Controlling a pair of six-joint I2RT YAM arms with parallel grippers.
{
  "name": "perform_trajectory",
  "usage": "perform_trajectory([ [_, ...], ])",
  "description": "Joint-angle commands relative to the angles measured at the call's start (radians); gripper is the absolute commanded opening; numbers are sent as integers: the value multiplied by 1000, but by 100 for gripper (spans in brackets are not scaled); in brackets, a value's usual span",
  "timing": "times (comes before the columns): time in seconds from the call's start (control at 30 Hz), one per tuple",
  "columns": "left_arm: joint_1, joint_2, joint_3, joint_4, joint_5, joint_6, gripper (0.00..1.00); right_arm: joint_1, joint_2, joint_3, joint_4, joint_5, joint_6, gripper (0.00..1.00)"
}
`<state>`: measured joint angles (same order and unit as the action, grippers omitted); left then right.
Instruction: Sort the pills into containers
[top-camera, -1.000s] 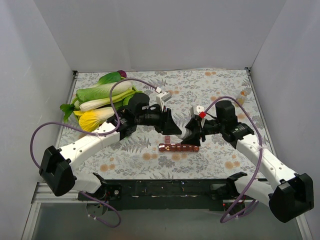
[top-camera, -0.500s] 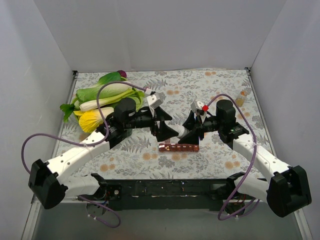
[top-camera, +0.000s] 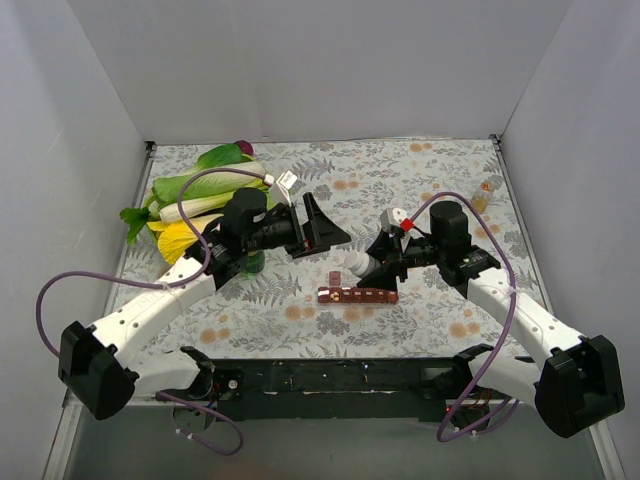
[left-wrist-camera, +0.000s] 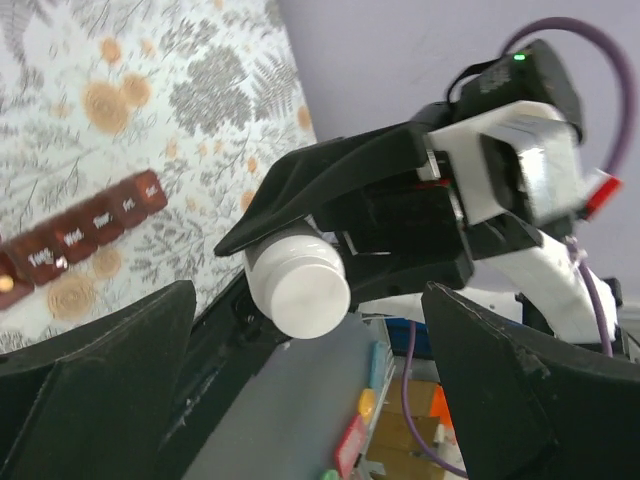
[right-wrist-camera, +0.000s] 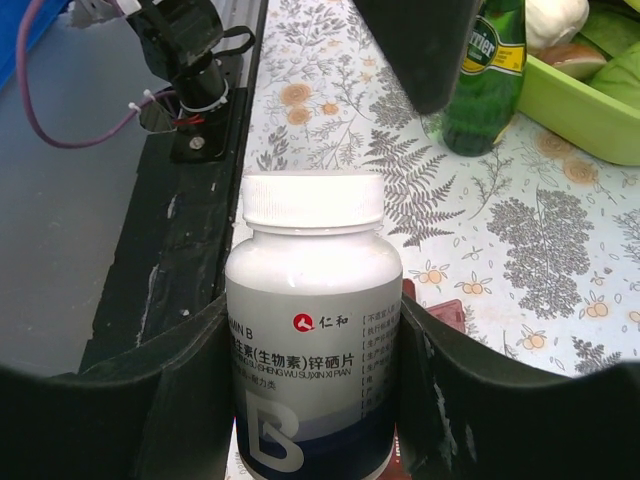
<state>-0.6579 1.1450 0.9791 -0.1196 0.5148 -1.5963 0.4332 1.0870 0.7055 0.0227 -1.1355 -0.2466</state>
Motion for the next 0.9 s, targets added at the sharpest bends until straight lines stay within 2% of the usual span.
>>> perform_trajectory([
  [0.0,-60,35,101,-187,-99,-93,98,-1,-19,51,-21,34,-54,3],
  [0.07,-77,81,144,-244,-134,-70,98,-1,-18,54,-21,42,-57,3],
  [0.23,-115,137,158,-241,-151,-71,85,-1,-18,51,-21,48,-59,3],
  [0.3,-121,151,165,-239,-154,-70,79,-2,-18,51,-21,51,-60,3],
  [0.33,-123,154,168,-241,-153,-68,72,-2,-16,51,-21,52,-60,3],
  [0.53,-128,167,171,-244,-134,-54,57,-1,-12,51,-21,54,-62,3],
  [0.6,-128,171,173,-244,-121,-44,48,-1,-12,52,-21,52,-62,3],
  [0.63,-129,171,173,-241,-113,-21,45,-1,-12,51,-21,52,-62,3],
  [0.7,-129,162,173,-227,-98,19,28,-1,-12,49,-21,46,-53,3],
  [0.73,-129,159,171,-223,-81,45,24,-1,-12,46,-14,42,-48,3],
  [0.83,-129,147,164,-190,-14,194,19,-1,-9,38,16,17,-8,3],
  [0.87,-128,145,162,-167,8,284,19,-1,-7,31,37,13,7,3],
])
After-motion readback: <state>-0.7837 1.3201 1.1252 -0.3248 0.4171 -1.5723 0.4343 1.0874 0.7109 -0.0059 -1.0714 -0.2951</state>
